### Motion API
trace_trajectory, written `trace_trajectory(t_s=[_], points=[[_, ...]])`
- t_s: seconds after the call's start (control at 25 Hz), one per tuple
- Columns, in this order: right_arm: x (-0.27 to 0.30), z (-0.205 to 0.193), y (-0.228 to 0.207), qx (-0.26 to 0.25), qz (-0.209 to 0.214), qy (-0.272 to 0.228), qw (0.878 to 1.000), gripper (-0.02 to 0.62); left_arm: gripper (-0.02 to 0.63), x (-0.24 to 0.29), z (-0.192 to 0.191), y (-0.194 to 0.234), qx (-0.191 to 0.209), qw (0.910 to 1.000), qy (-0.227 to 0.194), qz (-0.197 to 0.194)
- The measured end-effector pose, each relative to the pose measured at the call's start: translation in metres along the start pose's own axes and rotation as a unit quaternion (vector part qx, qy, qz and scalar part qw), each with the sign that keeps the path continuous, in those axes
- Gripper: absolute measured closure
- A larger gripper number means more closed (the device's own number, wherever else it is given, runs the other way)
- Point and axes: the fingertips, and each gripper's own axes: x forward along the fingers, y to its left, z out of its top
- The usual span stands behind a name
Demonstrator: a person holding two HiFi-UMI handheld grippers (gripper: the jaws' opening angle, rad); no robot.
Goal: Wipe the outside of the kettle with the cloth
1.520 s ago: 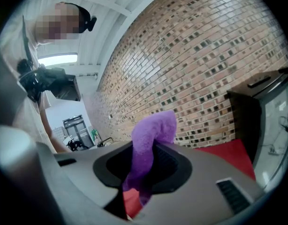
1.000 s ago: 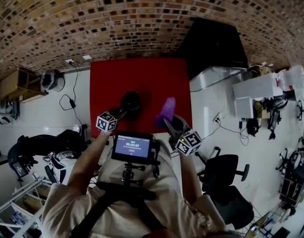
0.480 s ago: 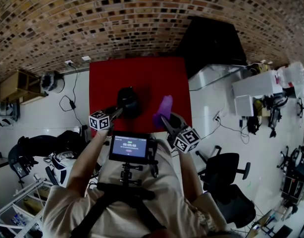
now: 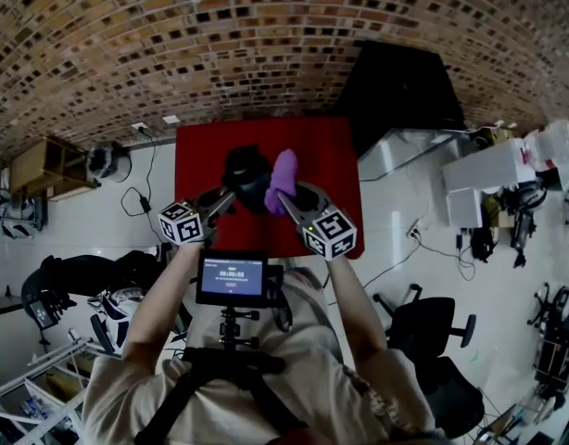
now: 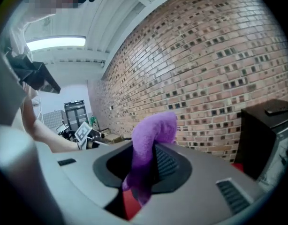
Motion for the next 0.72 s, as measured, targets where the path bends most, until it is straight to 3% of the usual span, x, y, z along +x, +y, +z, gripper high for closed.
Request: trace_trajectory(t_s=[0.16,0.32,0.56,0.72], points=[[0.034,0.018,0.017,-0.036,0.027,0.039,0.998,0.48,0.492,0.007,0.016,-0.021,-0.016,0.9997,-0.015,-0.009],[0.042,0.01,0.021,-0.065,0.022,0.072,0.995,0.48,0.492,0.009,0.029,-0.039,-0.03,0.9984,-0.042,-0.023],[0.014,-0.013,-0.008,0.012,0.001,0.053,0.999,0.48,0.491,0.007,0.045,-0.052,0.016,0.9989,-0.041,-0.018],[0.007,-0.044,-0.031,0.073,-0.016,0.051,0.996,0.48,0.491,0.003,0.056,-0.062,0.013,0.9982,-0.053,-0.024]])
